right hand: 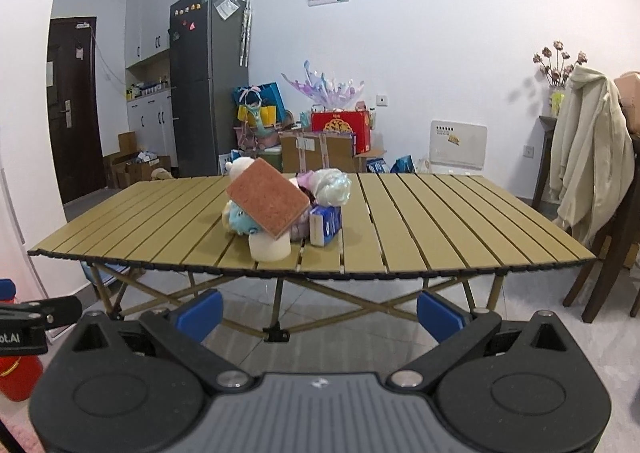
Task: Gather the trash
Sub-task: 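Move both tools toward the table items on the table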
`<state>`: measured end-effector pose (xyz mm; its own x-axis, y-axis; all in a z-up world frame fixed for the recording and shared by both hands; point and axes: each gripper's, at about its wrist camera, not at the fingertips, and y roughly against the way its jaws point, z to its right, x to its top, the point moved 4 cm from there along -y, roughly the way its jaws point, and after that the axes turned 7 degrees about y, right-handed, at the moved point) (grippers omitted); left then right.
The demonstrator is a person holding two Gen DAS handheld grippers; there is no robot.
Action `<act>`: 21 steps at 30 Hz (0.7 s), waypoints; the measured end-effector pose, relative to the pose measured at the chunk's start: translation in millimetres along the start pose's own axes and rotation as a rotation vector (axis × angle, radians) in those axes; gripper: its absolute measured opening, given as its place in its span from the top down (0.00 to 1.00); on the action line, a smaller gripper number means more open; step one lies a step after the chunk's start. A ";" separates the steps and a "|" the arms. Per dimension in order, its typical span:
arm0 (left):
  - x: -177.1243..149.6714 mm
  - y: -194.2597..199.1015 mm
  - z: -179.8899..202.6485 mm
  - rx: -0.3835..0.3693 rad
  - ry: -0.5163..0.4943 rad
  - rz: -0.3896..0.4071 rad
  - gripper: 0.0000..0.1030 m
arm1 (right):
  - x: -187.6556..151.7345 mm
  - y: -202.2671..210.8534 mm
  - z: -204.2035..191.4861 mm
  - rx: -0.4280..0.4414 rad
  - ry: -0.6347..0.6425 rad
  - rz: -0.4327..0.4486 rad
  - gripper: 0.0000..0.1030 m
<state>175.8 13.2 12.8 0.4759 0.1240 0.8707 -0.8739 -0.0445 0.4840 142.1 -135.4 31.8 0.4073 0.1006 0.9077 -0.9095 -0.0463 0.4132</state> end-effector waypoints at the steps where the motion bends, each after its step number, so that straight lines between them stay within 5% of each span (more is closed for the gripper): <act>1: 2.1 -3.5 0.3 0.003 0.002 0.005 0.00 | 2.3 -4.1 -0.7 0.000 0.005 0.008 0.00; 21: 43.6 -92.1 -5.4 0.012 0.073 0.039 0.00 | 42.4 -116.5 -8.4 -0.008 0.099 0.143 0.00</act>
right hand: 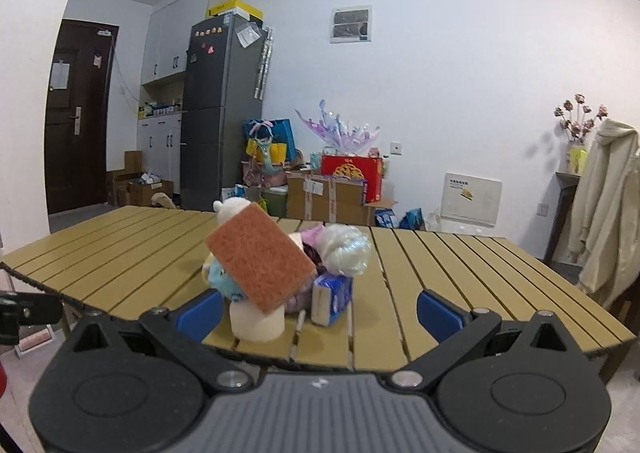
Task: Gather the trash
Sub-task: 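Move both tools toward the table items on the table, then grasp the brown scouring pad with the right tool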
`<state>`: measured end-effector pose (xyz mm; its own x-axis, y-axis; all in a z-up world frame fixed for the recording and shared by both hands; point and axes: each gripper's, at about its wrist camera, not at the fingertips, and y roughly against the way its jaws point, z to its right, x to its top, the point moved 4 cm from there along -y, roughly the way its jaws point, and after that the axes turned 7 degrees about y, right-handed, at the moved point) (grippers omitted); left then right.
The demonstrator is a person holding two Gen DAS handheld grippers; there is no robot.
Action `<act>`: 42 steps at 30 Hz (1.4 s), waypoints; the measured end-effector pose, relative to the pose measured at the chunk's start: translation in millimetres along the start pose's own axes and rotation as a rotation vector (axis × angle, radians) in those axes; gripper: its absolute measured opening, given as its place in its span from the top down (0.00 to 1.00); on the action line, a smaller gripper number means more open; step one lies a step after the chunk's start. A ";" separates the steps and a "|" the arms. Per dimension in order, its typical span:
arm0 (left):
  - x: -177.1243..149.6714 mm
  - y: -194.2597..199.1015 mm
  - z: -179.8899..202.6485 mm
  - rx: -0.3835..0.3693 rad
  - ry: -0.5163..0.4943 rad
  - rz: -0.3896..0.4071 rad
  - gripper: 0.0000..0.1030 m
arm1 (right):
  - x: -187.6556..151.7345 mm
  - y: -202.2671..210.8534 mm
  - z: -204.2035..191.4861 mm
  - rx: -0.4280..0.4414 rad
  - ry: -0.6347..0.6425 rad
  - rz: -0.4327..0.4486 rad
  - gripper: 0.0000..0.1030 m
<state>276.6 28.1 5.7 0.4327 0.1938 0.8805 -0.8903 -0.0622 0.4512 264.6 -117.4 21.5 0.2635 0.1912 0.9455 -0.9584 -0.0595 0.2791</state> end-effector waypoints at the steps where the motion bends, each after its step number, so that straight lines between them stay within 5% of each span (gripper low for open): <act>1: 2.1 -5.1 1.1 0.002 0.000 0.004 0.00 | 1.6 -7.0 -1.5 0.004 0.006 0.004 0.00; 14: 11.0 -68.1 -19.0 0.057 0.022 -0.041 0.00 | 11.1 -101.6 -24.9 0.090 0.028 -0.031 0.00; 22: 8.0 -78.1 -37.9 0.073 0.052 -0.078 0.00 | 15.1 -125.4 -48.1 0.074 0.173 -0.002 0.00; 32: 9.1 -77.9 -35.3 0.059 0.057 -0.080 0.00 | 1.8 -148.0 -49.8 0.088 0.203 0.016 0.00; 37: 9.4 -77.4 -33.9 0.057 0.062 -0.081 0.00 | -3.4 -147.8 -48.8 0.103 0.170 0.019 0.16; 42: 9.7 -76.8 -34.1 0.056 0.065 -0.081 0.00 | -7.0 -147.3 -44.8 0.124 0.142 0.018 0.18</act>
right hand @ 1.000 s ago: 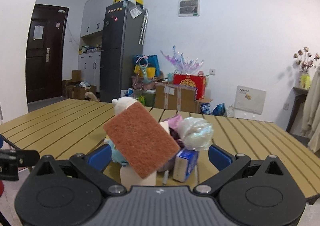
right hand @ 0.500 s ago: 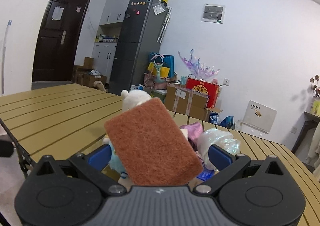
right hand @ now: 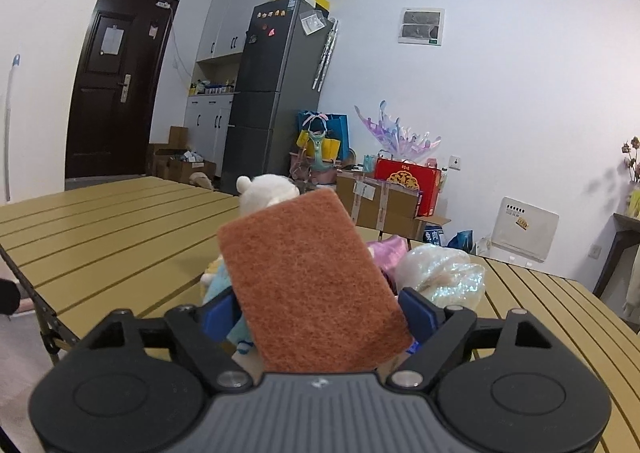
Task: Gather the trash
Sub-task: 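Grasp the brown scouring pad with the right tool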
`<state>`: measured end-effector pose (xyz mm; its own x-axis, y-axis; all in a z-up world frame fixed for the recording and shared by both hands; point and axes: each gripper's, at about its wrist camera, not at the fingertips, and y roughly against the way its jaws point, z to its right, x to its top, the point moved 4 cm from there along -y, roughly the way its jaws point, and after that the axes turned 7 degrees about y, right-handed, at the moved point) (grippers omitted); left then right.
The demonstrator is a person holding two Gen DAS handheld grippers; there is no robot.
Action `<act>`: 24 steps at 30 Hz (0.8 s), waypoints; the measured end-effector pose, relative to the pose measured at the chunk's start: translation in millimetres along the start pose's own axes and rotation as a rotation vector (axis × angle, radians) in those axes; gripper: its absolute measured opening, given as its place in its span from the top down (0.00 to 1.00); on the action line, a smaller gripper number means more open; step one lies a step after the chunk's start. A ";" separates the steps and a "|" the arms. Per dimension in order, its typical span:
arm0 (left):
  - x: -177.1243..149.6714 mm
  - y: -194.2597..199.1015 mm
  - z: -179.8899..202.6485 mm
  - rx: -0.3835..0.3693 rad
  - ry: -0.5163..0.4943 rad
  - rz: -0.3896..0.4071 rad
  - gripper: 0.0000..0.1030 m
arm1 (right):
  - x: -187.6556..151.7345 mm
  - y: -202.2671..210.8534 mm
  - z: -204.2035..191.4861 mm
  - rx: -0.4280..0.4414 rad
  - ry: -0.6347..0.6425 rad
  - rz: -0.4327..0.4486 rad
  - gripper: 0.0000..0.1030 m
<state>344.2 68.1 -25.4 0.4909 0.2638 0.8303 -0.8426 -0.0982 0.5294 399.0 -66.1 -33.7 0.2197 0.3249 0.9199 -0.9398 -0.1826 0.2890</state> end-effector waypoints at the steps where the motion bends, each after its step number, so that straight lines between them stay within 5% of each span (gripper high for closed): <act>1: 0.1 0.0 0.0 -0.001 0.000 0.000 0.00 | -0.6 0.8 1.3 0.011 -0.010 0.003 0.19; 24: -5.1 -1.1 41.9 -0.063 -0.018 -0.017 0.00 | -4.8 41.4 49.6 0.017 -0.225 0.121 0.20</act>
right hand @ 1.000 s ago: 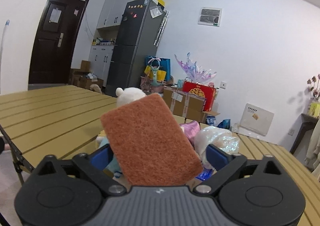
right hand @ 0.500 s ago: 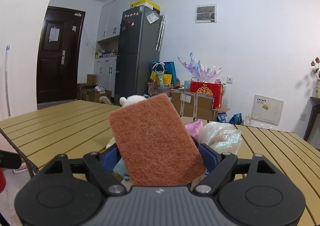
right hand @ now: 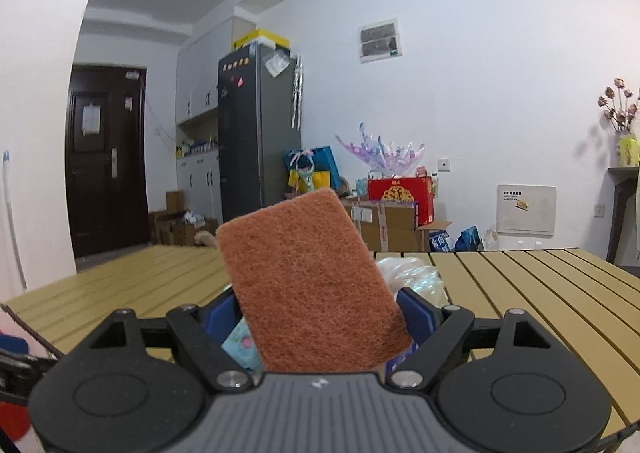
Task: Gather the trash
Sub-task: 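Grasp the brown scouring pad with the right tool, then grasp the blue plush toy with the left tool while right holds pad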
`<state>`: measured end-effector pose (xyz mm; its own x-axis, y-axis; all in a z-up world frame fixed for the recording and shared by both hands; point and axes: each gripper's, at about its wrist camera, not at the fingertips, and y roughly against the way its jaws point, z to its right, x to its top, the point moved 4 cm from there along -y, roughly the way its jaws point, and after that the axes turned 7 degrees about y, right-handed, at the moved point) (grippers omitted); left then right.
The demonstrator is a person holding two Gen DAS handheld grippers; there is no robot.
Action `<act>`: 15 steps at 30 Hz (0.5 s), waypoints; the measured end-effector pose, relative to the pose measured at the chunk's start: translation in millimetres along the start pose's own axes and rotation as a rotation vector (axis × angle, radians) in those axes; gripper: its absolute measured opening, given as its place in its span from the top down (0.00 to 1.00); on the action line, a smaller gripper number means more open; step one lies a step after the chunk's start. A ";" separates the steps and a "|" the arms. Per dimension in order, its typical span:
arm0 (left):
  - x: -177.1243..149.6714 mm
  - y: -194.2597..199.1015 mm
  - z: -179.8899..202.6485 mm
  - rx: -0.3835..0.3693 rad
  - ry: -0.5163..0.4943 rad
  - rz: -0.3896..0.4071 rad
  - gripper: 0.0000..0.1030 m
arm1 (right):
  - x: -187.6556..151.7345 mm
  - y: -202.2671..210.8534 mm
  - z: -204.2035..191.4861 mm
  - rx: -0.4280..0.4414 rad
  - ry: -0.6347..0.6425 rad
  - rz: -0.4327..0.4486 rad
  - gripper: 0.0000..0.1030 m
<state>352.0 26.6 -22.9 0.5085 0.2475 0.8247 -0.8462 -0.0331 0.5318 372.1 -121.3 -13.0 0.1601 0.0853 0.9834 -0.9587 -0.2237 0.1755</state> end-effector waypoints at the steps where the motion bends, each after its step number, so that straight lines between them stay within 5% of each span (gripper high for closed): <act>1: -0.5 -0.7 4.2 -0.006 -0.003 0.000 0.00 | 0.0 3.7 2.9 -0.004 -0.006 0.005 0.20; 15: -11.1 -27.4 69.8 -0.080 -0.058 -0.005 0.00 | -15.1 35.8 68.4 -0.128 -0.058 -0.024 0.20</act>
<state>380.6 -42.8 -33.2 0.5192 0.1912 0.8330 -0.8524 0.0456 0.5208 351.4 -197.0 -18.4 0.1932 0.0318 0.9806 -0.9760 -0.0959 0.1954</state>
